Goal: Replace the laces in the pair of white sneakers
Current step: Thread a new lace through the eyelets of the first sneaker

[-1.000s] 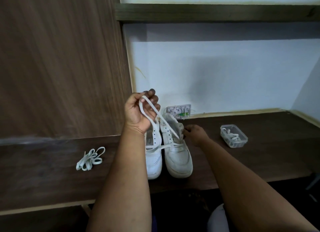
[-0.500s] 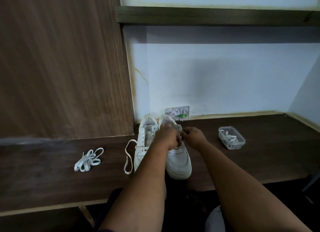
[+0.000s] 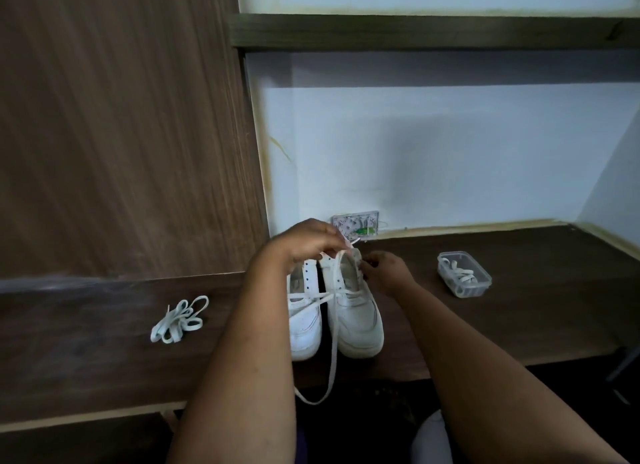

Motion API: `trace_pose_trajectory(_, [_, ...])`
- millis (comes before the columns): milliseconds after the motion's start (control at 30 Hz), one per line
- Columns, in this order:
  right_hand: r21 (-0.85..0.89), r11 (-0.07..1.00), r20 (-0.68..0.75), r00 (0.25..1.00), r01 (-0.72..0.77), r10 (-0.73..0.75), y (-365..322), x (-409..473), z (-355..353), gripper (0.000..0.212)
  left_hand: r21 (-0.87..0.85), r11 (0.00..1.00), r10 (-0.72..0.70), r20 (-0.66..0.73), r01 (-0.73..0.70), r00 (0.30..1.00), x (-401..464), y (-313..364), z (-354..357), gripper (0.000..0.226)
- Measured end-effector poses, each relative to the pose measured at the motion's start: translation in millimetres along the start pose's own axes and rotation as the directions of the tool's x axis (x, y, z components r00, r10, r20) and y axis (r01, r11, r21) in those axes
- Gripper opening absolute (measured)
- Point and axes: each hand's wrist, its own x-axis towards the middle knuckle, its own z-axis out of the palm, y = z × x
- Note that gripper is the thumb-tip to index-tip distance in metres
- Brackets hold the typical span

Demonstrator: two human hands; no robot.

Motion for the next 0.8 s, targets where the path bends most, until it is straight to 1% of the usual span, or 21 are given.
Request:
trace_pose_trajectory(33, [0.020, 1.000, -0.041, 0.999, 0.000, 0.000, -2, 0, -2, 0.015, -0.040, 0.999, -0.018, 0.160, 0.025, 0.987, -11, 6, -5, 0.016])
trace_pose_trajectory(67, [0.049, 0.999, -0.079, 0.997, 0.010, -0.006, -4, -2, -4, 0.016, -0.041, 0.997, -0.043, 0.310, 0.058, 0.950, -21, 10, -8, 0.020])
trace_pose_trajectory(100, [0.066, 0.997, -0.102, 0.994, 0.034, -0.027, -5, -2, -6, 0.016, -0.018, 0.996, -0.074, 0.414, 0.089, 0.907, -25, 11, -9, 0.022])
trace_pose_trajectory(133, [0.067, 0.996, -0.095, 0.994, 0.064, -0.058, -6, -3, -8, 0.014, 0.034, 0.993, -0.118, 0.452, 0.115, 0.884, -26, 9, -9, 0.024])
trace_pose_trajectory(167, [0.067, 0.994, -0.052, 0.995, 0.088, -0.084, -8, -4, -10, 0.011, 0.104, 0.984, -0.174, 0.421, 0.143, 0.890, -23, 7, -8, 0.023])
trace_pose_trajectory(233, [0.032, 0.994, 0.149, 0.983, 0.106, -0.110, -11, -10, -13, 0.008, 0.314, 0.932, -0.257, 0.219, 0.181, 0.941, -9, -2, -6, 0.017])
trace_pose_trajectory(300, [-0.108, 0.984, 0.407, 0.909, 0.144, -0.088, -18, -19, -17, 0.023, 0.604, 0.774, -0.235, -0.004, 0.189, 0.972, 5, -14, -1, 0.016])
trace_pose_trajectory(333, [-0.185, 0.968, 0.472, 0.879, 0.168, -0.063, -20, -21, -18, 0.031, 0.679, 0.708, -0.205, -0.062, 0.191, 0.977, 9, -20, 4, 0.021])
trace_pose_trajectory(400, [-0.254, 0.946, 0.460, 0.886, 0.201, -0.064, -23, -21, -19, 0.028, 0.678, 0.708, -0.225, -0.053, 0.200, 0.973, 14, -31, 16, 0.026])
trace_pose_trajectory(433, [-0.198, 0.964, 0.432, 0.899, 0.179, -0.078, -22, -20, -20, 0.019, 0.672, 0.713, -0.258, -0.014, 0.200, 0.966, 16, -35, 22, 0.029])
trace_pose_trajectory(467, [-0.050, 0.993, 0.415, 0.907, 0.106, -0.076, -21, -20, -22, 0.008, 0.685, 0.700, -0.287, 0.013, 0.200, 0.958, 18, -39, 27, 0.033])
trace_pose_trajectory(500, [0.168, 0.986, 0.413, 0.909, -0.011, -0.060, -19, -20, -26, 0.009, 0.704, 0.681, -0.301, 0.018, 0.202, 0.954, 21, -43, 31, 0.037])
trace_pose_trajectory(533, [0.391, 0.910, 0.409, 0.912, -0.142, -0.033, -16, -20, -30, 0.017, 0.723, 0.661, -0.300, 0.009, 0.201, 0.954, 24, -47, 34, 0.040])
trace_pose_trajectory(567, [0.592, 0.767, 0.393, 0.919, -0.249, -0.005, -14, -20, -37, 0.021, 0.733, 0.648, -0.296, -0.006, 0.205, 0.955, 27, -50, 35, 0.044])
trace_pose_trajectory(600, [0.760, 0.580, 0.341, 0.940, -0.293, 0.027, -14, -21, -47, 0.022, 0.734, 0.645, -0.295, -0.017, 0.212, 0.955, 29, -53, 35, 0.046])
trace_pose_trajectory(633, [0.898, 0.355, 0.252, 0.965, -0.262, 0.075, -14, -23, -56, 0.020, 0.728, 0.650, -0.302, -0.017, 0.219, 0.953, 30, -54, 35, 0.048])
trace_pose_trajectory(667, [0.981, 0.108, 0.144, 0.977, -0.163, 0.160, -14, -22, -67, 0.018, 0.723, 0.655, -0.307, -0.011, 0.220, 0.952, 31, -53, 34, 0.049])
trace_pose_trajectory(700, [0.996, -0.087, 0.043, 0.952, -0.018, 0.302, -15, -22, -79, 0.021, 0.715, 0.663, -0.312, -0.005, 0.222, 0.950, 31, -52, 32, 0.049])
trace_pose_trajectory(733, [0.978, -0.153, -0.049, 0.878, 0.138, 0.477, -15, -24, -91, 0.026, 0.702, 0.675, -0.322, 0.003, 0.227, 0.947, 32, -52, 31, 0.049])
trace_pose_trajectory(767, [0.966, -0.070, -0.153, 0.763, 0.251, 0.628, -8, -24, -100, 0.032, 0.687, 0.686, -0.339, 0.013, 0.238, 0.941, 33, -52, 30, 0.048])
trace_pose_trajectory(800, [0.952, 0.117, -0.276, 0.633, 0.282, 0.724, -4, -26, -108, 0.036, 0.679, 0.691, -0.357, 0.021, 0.249, 0.934, 35, -53, 29, 0.045])
